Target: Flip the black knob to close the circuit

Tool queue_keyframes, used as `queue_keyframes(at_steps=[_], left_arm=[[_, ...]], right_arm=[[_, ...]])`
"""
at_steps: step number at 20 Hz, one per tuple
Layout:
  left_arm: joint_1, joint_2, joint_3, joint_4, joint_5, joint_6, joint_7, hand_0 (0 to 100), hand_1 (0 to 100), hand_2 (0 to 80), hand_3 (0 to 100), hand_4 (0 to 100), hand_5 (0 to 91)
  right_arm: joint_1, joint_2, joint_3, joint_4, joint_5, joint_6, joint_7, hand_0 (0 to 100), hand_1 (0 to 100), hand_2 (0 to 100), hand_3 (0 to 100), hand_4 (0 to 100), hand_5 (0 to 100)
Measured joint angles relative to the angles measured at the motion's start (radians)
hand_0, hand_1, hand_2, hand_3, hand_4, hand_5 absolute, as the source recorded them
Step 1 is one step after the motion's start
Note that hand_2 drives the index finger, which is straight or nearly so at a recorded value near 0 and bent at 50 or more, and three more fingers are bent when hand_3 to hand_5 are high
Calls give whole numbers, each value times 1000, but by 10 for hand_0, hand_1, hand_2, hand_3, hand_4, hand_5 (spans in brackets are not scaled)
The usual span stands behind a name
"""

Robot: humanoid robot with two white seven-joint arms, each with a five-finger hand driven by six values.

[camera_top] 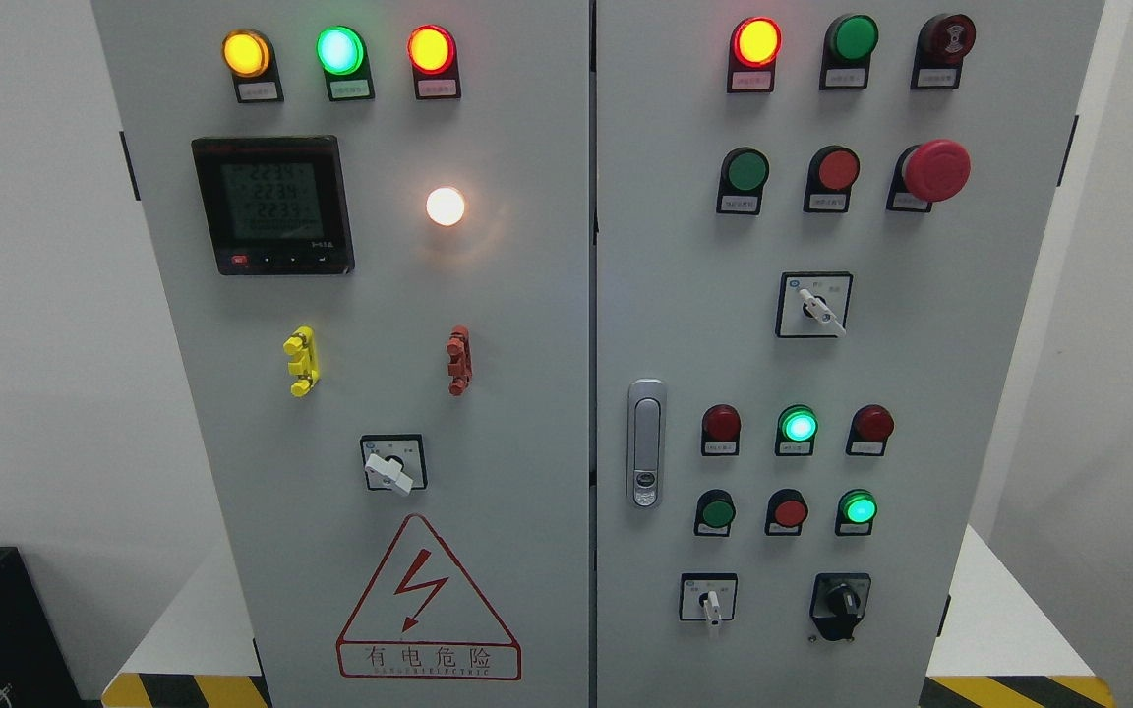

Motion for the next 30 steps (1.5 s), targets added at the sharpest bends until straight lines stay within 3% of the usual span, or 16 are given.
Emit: queue_keyframes(at_steps=[7,12,15,16,19,22,26,30], left_arm=[[0,0,0,0,0,0,0,120,556,0,0,0,0],[0,0,0,0,0,0,0,120,556,0,0,0,0],[0,0,0,0,0,0,0,120,556,0,0,0,0],[0,0,0,0,0,0,0,120,556,0,0,0,0],[0,0,0,0,0,0,0,120,556,0,0,0,0],[0,0,0,0,0,0,0,120,556,0,0,0,0],[0,0,0,0,0,0,0,120,556,0,0,0,0],[0,0,0,0,0,0,0,120,556,0,0,0,0]], right_arm=[[10,-3,20,-11,-2,0,-31,0,248,0,0,0,0],[52,-6,41,-132,-1,-20,-136,0,269,0,0,0,0],[68,-22,67,-215,2,-52,-209,0,270,71,53,0,0],[71,-28,77,-242,5,-64,-233,0,269,117,99,8,0],[80,-52,108,-333,33,-84,-310,0,255,230,262,152,0],[88,-77,132,-426,94,-88,-356,0,205,355,443,303,5],[96,-108,146,-548,218,-88,-397,5,112,513,691,462,179],[109,-141,133,-674,372,-90,-412,23,66,612,816,557,304]])
